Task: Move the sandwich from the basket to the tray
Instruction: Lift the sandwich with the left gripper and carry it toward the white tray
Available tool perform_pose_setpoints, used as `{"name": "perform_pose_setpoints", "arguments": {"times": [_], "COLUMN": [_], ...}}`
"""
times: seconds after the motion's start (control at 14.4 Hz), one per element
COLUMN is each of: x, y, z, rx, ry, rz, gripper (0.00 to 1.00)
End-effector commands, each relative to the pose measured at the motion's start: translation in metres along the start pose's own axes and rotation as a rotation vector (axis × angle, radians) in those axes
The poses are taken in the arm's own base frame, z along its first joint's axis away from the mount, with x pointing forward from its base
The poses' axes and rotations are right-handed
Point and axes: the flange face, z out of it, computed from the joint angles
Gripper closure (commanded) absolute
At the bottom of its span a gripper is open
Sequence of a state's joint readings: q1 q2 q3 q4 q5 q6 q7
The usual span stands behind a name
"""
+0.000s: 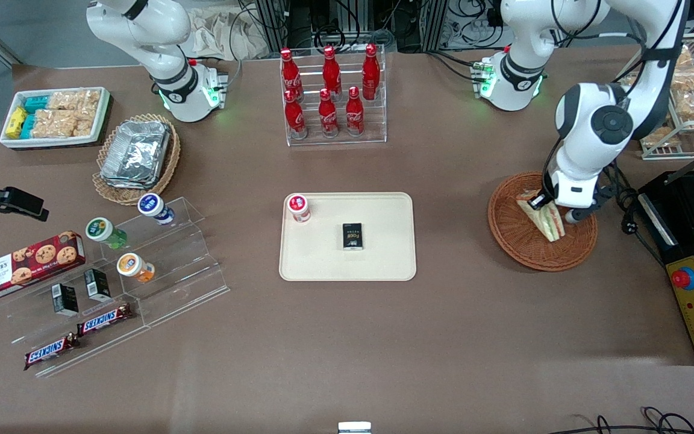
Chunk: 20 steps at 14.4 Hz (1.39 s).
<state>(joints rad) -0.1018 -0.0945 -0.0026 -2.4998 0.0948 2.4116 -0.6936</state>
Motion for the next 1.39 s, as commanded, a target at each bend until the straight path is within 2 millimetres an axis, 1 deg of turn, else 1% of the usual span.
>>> {"name": "perform_pose_setpoints", "arguments": {"times": [0.0,0.14,0.21,0.28,0.42,0.49,0.56,0.7,0.77,0.83,0.9,1.04,1.11,1.18,1.32], "x": [0.004,0.004,0.004,0.005,0.018,0.013,0.007,-0.012,-0.022,-0.039,-0.061,-0.087,-0.103,-0.114,-0.128], "y": [0.003,0.020,0.036,0.044,0.062,0.082,0.099,0.138,0.152,0.164,0.180,0.214,0.235,0.251,0.273], "z": [-0.034,-0.056,-0.072,-0.091,-0.132,-0.147,-0.159,-0.170,-0.172,-0.169,-0.169,-0.156,-0.142,-0.127,-0.107], "rx": [-0.002,-0.002,0.014,0.039,0.074,0.079,0.049,-0.013,-0.023,-0.032,-0.038,-0.076,-0.098,-0.117,-0.153], "ry": [0.031,0.043,0.035,0.014,-0.055,-0.080,-0.082,-0.064,-0.057,-0.072,-0.076,-0.055,-0.055,-0.061,-0.064], "rz": [0.112,0.140,0.167,0.182,0.225,0.275,0.296,0.352,0.376,0.410,0.457,0.525,0.553,0.567,0.563], "gripper": [1.00,1.00,1.00,1.00,1.00,1.00,1.00,1.00,1.00,1.00,1.00,1.00,1.00,1.00,1.00]}}
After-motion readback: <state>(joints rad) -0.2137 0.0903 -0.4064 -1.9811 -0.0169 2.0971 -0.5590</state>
